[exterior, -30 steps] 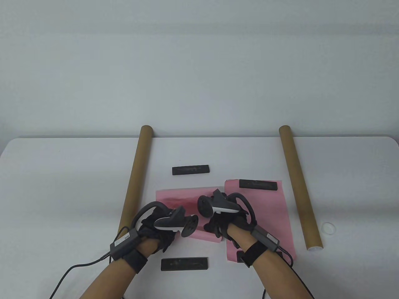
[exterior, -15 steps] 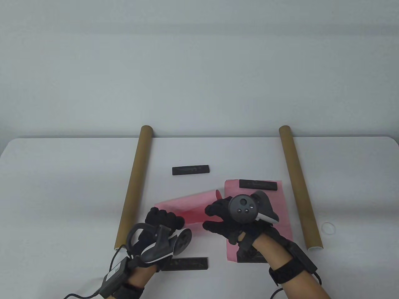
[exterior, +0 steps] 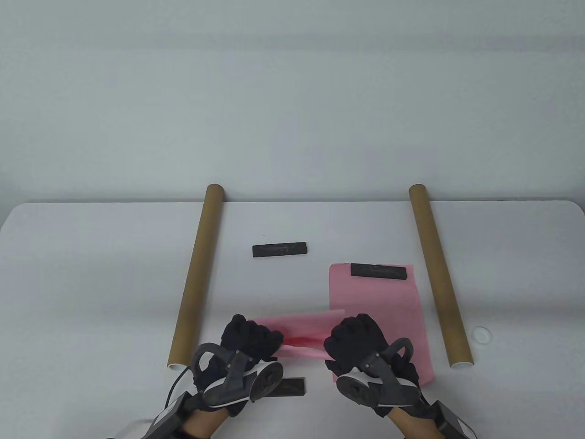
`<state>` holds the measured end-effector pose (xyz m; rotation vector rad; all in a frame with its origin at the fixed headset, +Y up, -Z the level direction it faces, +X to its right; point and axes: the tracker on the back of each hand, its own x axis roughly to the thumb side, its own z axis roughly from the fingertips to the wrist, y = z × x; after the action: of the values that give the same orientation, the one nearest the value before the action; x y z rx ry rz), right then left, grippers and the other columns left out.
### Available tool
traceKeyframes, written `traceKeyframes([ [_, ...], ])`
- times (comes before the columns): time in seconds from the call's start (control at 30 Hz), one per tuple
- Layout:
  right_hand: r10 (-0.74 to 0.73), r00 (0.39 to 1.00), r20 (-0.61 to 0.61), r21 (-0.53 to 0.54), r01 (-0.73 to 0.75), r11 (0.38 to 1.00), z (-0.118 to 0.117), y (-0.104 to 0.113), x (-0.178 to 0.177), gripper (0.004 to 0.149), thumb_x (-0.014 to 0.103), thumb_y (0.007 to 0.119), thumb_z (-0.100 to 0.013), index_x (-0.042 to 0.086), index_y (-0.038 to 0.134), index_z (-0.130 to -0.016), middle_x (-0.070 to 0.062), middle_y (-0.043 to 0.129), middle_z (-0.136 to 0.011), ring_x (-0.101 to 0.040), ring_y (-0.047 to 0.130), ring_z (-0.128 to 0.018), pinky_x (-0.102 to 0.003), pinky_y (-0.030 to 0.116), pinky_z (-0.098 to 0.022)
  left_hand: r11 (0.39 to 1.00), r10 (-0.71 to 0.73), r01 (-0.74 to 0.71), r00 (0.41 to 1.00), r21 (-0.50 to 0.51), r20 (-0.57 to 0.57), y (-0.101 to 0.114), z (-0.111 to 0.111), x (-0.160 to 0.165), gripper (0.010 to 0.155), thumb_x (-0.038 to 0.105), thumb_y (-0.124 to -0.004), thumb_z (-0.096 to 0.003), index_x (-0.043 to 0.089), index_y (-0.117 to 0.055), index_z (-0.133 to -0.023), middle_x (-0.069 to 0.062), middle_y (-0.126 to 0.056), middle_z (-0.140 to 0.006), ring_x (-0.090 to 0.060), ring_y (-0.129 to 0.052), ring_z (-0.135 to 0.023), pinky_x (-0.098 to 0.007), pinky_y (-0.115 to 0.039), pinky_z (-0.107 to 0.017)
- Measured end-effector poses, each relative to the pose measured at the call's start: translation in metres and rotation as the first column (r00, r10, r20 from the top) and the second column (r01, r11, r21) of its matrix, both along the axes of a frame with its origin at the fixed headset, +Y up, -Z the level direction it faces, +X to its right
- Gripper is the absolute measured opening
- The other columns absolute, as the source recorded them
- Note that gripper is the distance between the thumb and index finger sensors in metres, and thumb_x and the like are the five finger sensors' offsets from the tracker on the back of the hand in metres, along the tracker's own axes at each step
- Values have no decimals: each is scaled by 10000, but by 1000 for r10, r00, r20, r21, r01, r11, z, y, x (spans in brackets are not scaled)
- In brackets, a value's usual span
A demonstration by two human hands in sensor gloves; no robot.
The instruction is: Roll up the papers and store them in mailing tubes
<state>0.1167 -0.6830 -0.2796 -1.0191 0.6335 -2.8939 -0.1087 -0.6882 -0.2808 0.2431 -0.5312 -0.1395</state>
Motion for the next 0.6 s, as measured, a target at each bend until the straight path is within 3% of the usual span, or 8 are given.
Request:
traceKeyframes([
  [0.17,-164,986,14,-307,160,938,-13,-9,15,379,447,904,-439,186,940,-711,-92,975,-759,-413,960,-738,-660,737,-597,998,-7,10,999,-62,50,-8,-1,9,668,561,-912,-324,323,-714,-915,82,-917,-813,-179,-949,-818,-508,-677,-721],
  [0.27,-162,987,10,-374,154,915,-16,-10,17,385,455,899,-444,180,949,-710,-97,982,-755,-413,966,-734,-661,737,-595,999,-9,11,999,-47,40,-9,-2,12,586,545,-919,-326,337,-773,-855,112,-969,-703,-137,-1008,-715,-487,-716,-702],
  [0.33,-158,987,16,-328,154,932,-15,-8,19,452,473,902,-440,164,925,-769,-119,951,-809,-435,937,-770,-667,728,-599,996,14,-11,1000,-84,25,-9,-4,12,482,542,-903,-337,366,-836,-780,128,-1003,-624,-119,-1041,-645,-472,-738,-689],
  [0.4,-117,993,4,-182,116,976,-8,-5,18,780,550,918,-406,93,724,-1009,-199,745,-1015,-522,792,-896,-698,672,-627,985,63,-63,998,-158,-4,-10,-8,8,448,548,-890,-342,375,-859,-754,129,-1016,-597,-114,-1052,-620,-469,-742,-688],
  [0.43,-89,996,1,-107,89,990,-5,-4,16,817,561,931,-387,94,707,-1019,-193,715,-1041,-527,765,-921,-708,651,-643,976,96,-95,995,-194,-8,-11,-10,6,442,545,-887,-347,375,-861,-754,128,-1015,-600,-117,-1050,-625,-470,-739,-689],
  [0.53,44,999,-11,76,-43,996,3,-3,8,755,548,947,-382,144,746,-987,-140,766,-1020,-469,799,-929,-686,662,-668,930,206,-203,978,-305,-22,-14,-14,0,433,535,-889,-354,364,-873,-751,111,-1017,-601,-135,-1046,-628,-483,-729,-689],
  [0.6,35,999,-6,51,-34,998,2,-4,4,567,501,937,-407,188,852,-873,-93,877,-919,-422,872,-870,-663,693,-658,936,190,-188,981,-296,-20,-14,-14,0,430,535,-887,-356,364,-875,-750,108,-1017,-602,-139,-1044,-632,-485,-724,-692],
])
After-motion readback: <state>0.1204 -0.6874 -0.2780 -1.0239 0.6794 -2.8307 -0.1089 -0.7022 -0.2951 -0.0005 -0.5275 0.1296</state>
